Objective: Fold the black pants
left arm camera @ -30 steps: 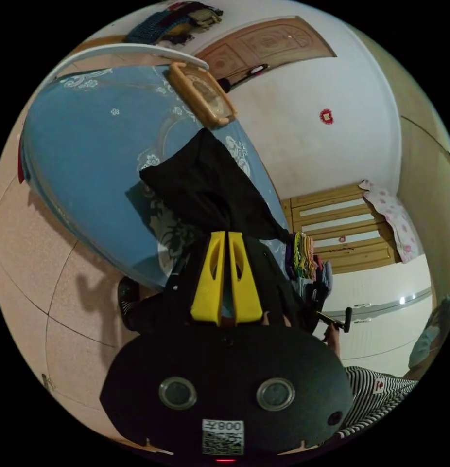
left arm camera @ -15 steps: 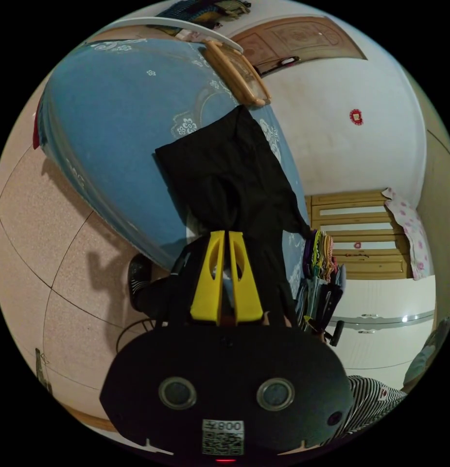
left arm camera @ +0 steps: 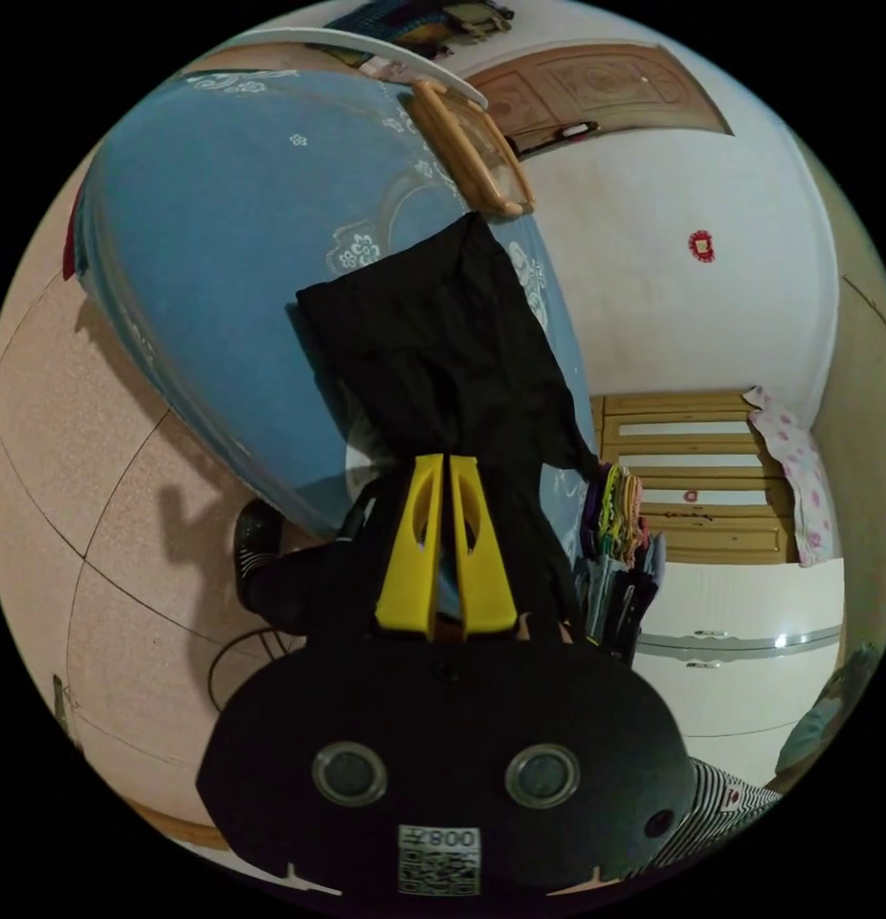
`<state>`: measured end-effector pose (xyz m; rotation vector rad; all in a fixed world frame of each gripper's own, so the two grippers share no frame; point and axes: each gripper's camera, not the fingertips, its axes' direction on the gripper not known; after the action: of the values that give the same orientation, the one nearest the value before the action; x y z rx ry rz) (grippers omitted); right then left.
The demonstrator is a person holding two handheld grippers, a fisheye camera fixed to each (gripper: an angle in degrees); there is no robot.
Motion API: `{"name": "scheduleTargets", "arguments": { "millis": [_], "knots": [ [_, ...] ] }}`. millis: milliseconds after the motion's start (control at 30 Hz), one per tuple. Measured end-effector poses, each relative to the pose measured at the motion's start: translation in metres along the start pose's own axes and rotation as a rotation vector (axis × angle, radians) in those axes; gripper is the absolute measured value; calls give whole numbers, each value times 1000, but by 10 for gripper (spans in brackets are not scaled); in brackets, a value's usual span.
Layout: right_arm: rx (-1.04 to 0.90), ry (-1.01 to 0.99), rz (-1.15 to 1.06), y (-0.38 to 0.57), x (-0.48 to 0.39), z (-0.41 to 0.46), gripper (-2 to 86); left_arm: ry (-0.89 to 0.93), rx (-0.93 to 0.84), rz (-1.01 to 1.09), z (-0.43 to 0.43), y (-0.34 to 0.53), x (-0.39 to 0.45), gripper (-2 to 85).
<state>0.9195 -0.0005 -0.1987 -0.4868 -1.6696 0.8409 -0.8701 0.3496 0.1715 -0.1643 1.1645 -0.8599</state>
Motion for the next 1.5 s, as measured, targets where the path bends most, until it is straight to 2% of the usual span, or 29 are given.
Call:
{"name": "scheduleTargets", "arguments": {
  "millis": [267, 367, 500, 633, 700, 800, 933, 1100, 1267, 1367, 1433, 1500],
  "knots": [
    [490, -232, 221, 47, 109, -149, 9, 97, 85, 132, -12, -7, 43, 8],
    [547, -273, 285, 81, 132, -156, 9, 98, 68, 140, -5, -1, 48, 8],
    [463, -368, 415, 107, 157, -107, 10, 25, -6, 92, 26, 12, 49, 8],
    [161, -538, 624, 122, 185, -15, 17, -34, -53, -20, 55, 23, 48, 7],
    [141, -566, 681, 133, 189, -2, 21, 1, -23, -33, 62, 30, 57, 4],
    [164, -594, 744, 148, 196, -3, 24, -54, -18, -22, 70, 34, 71, 2],
    [159, -524, 828, 158, 209, -14, 10, -41, 19, -53, 81, 42, 88, 2],
    [284, -533, 679, 130, 198, -52, 2, -42, 17, -35, 118, 49, 129, 2],
    [226, -344, 409, 53, 159, -76, 1, -51, -26, 34, 170, 48, 182, 2],
    [135, -220, 306, 14, 137, -71, 0, -116, -78, 90, 208, 47, 217, 2],
    [43, -205, 239, -6, 125, -58, 1, -148, -119, 103, 232, 48, 235, 2],
    [50, -134, 212, -14, 116, -57, 0, -153, -131, 121, 257, 52, 260, 2]
  ]
}}
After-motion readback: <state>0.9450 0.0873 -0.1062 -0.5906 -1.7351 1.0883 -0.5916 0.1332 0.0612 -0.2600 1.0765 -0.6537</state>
